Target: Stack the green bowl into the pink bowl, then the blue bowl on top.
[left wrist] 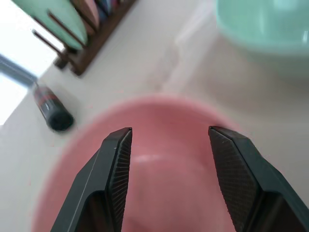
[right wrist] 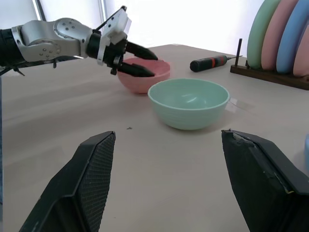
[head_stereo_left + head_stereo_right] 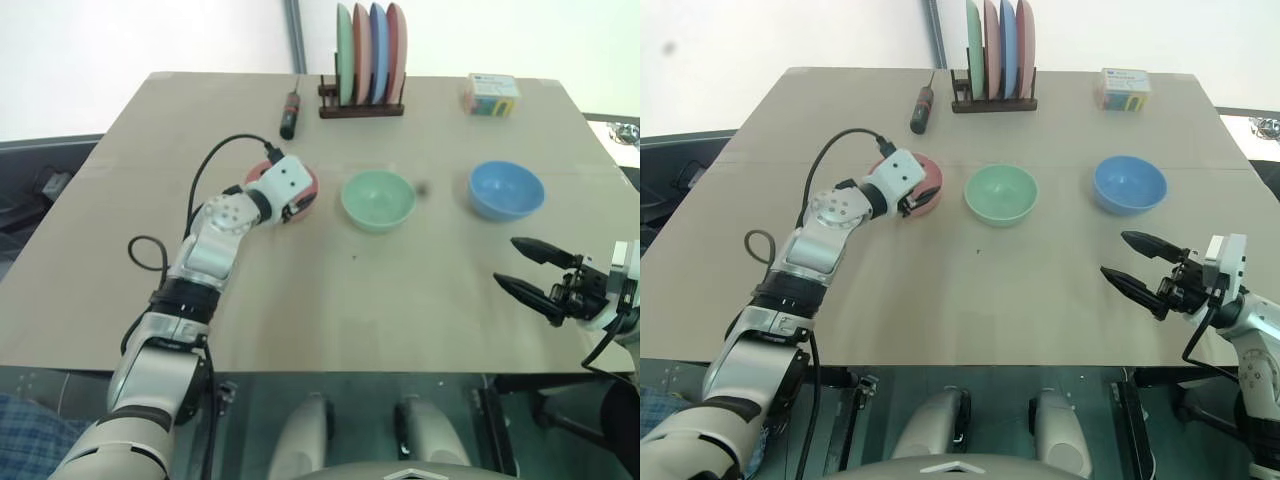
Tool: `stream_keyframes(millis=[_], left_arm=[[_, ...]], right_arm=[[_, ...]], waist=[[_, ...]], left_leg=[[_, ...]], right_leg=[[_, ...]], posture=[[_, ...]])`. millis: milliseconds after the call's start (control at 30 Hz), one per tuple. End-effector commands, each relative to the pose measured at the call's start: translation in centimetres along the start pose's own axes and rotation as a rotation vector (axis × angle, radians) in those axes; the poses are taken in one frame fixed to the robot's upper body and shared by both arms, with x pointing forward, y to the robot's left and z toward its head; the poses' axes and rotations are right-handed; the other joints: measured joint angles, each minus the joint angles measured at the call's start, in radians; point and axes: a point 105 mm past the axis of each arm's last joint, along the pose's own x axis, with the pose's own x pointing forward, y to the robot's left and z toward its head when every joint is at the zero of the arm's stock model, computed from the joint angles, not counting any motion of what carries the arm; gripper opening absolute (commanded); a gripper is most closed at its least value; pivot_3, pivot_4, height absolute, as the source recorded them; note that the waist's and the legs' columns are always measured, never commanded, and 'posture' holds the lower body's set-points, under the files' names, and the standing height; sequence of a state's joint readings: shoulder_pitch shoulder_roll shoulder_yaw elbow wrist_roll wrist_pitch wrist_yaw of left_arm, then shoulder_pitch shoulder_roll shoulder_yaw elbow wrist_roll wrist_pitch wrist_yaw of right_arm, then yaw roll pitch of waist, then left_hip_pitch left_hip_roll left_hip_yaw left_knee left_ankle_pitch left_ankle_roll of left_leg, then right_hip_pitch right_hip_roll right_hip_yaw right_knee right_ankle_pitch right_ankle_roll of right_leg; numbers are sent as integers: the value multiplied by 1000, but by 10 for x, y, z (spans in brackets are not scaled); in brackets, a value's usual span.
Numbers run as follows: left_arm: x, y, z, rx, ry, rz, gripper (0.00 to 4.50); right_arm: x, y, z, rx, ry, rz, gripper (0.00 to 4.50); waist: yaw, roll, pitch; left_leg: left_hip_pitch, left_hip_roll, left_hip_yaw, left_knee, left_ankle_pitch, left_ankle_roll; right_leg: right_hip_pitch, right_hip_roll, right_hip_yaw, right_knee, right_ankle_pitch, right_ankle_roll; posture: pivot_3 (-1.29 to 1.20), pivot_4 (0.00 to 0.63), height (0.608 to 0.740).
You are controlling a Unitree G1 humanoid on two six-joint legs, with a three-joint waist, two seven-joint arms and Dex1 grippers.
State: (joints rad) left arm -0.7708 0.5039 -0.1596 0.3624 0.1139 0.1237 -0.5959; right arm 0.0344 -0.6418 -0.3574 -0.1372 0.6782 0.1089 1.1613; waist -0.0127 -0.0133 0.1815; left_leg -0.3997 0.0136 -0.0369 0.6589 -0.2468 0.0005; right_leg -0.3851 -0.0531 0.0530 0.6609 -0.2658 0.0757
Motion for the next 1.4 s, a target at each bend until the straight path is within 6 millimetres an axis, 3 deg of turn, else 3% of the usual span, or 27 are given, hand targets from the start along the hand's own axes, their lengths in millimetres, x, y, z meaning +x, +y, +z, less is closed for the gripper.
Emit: stream_keyframes(millis=[33, 333, 667, 767, 933, 967, 1133, 1233, 1400], left_arm=[[-2, 10, 22, -4, -78, 31, 2704], [-9, -21, -4, 7, 41, -126, 2704], [-19, -19, -37, 1, 237, -143, 2704], [-20, -18, -38, 6, 248, -142, 1915], [-21, -18, -42, 12, 269, -147, 21], [-21, -18, -42, 14, 271, -150, 21], [-21, -20, -42, 13, 271, -169, 21], [-20, -29, -31, 26, 222, -225, 21], [-29, -65, 18, 142, -29, -440, 21]], right_arm=[[-4, -1, 10, -45, -16, -16, 3683], [-7, -3, 10, -45, -11, -23, 3683], [-8, -6, 9, -49, -7, -25, 3683], [-9, -6, 9, -49, -5, -25, 3683], [-10, -6, 8, -50, -5, -26, 3683], [-10, -6, 8, -49, -7, -26, 3683], [-11, -5, 8, -49, -9, -26, 3683], [-12, -3, 7, -51, -6, -17, 3683], [-12, 0, 8, -51, -7, -2, 3683]], waist=[[-2, 0, 0], [-1, 0, 0], [-1, 0, 0], [0, 0, 0], [0, 0, 0], [0, 0, 0], [0, 0, 0], [0, 0, 0], [1, 0, 0]], left_leg=[[0, 0, 0, 0, 0, 0], [0, 0, 0, 0, 0, 0], [0, 0, 0, 0, 0, 0], [0, 0, 0, 0, 0, 0], [0, 0, 0, 0, 0, 0], [1, 0, 0, 0, 0, 0], [1, 0, 0, 0, 0, 0], [1, 0, 0, 0, 0, 0], [0, 0, 0, 0, 0, 0]], right_leg=[[0, 0, 0, 0, 0, 0], [0, 0, 0, 1, 0, 0], [0, 0, 0, 1, 0, 0], [0, 0, 0, 1, 0, 0], [0, 0, 0, 1, 0, 0], [0, 0, 0, 1, 0, 0], [0, 0, 0, 1, 0, 0], [0, 0, 0, 1, 0, 0], [0, 0, 0, 1, 0, 0]], posture=[[0, 150, 740], [0, 150, 740], [0, 150, 740], [0, 150, 740], [0, 150, 740], [0, 150, 740], [0, 150, 740], [0, 150, 740], [0, 150, 740]])
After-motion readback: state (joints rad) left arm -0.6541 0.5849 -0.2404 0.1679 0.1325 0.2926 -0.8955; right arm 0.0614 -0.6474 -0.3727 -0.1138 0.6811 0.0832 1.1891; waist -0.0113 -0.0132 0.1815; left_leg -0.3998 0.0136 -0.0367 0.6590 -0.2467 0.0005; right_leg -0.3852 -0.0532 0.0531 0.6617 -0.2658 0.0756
